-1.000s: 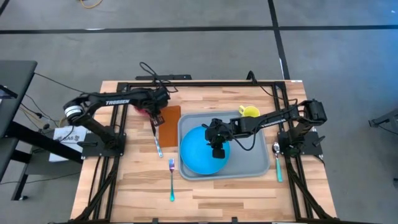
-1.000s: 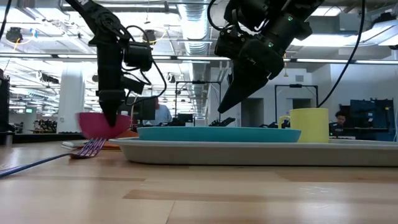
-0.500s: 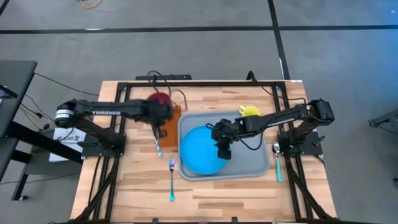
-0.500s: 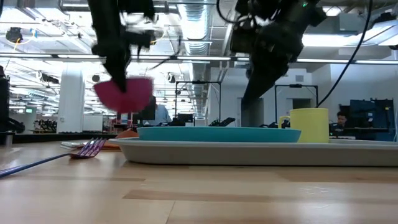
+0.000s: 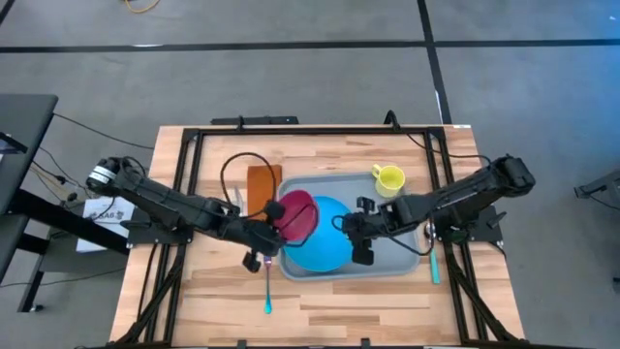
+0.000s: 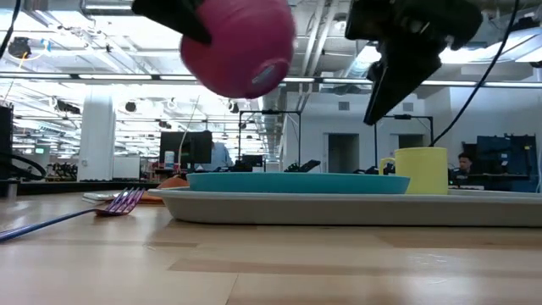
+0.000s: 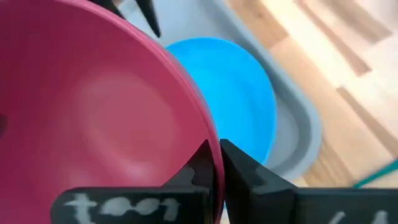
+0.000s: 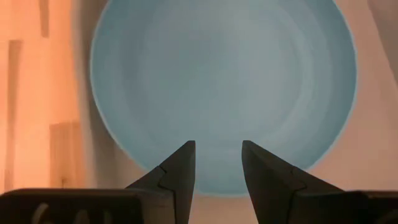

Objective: Set up tray
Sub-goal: Put the pink bowl on the blue plate to the bottom left of the yellow mug

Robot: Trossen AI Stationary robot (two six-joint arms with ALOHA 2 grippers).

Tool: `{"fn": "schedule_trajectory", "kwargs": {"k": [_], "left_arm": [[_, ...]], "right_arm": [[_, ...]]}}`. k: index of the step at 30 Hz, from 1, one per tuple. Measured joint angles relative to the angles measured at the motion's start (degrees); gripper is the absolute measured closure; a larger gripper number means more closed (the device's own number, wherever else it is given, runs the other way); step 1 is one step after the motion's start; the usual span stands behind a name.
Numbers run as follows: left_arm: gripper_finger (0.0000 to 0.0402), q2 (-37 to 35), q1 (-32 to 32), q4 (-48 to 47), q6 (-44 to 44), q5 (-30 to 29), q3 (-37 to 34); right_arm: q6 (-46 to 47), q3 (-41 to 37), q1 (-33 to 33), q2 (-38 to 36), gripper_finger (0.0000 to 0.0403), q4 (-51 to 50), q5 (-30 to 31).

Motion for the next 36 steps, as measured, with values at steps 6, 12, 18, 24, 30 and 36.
{"fn": "schedule_trajectory", "kwargs": {"k": [6,12,18,24,30,36], "left_arm": [[0.0401,8.4,1.7,-4.0,11.5,2.2,4.7],[0.0401,17.8,3.6,-12.0,22.1,8.4,14.9],[0.0401,27.0,5.5,-21.0,26.2,12.1,24.3],[0.0401,33.1,7.3,-26.3,28.0,12.0,29.1],[0.0401,33.5,8.7,-26.3,26.9,11.8,29.2],[0.0384,33.5,8.9,-25.3,22.3,11.8,29.2]], "right_arm": [[9.1,-0.1,6.2,-1.2,0.028,-3.7,3.0],[15.5,-0.1,13.2,-1.3,0.028,-5.5,7.7],[25.0,0.0,18.7,-1.3,0.028,-11.0,12.8],[41.8,0.0,22.9,-1.3,0.028,-20.1,16.9],[48.8,-0.1,25.9,-1.3,0.028,-24.4,20.1],[48.9,-0.1,26.4,-1.3,0.028,-24.1,21.0]]}}
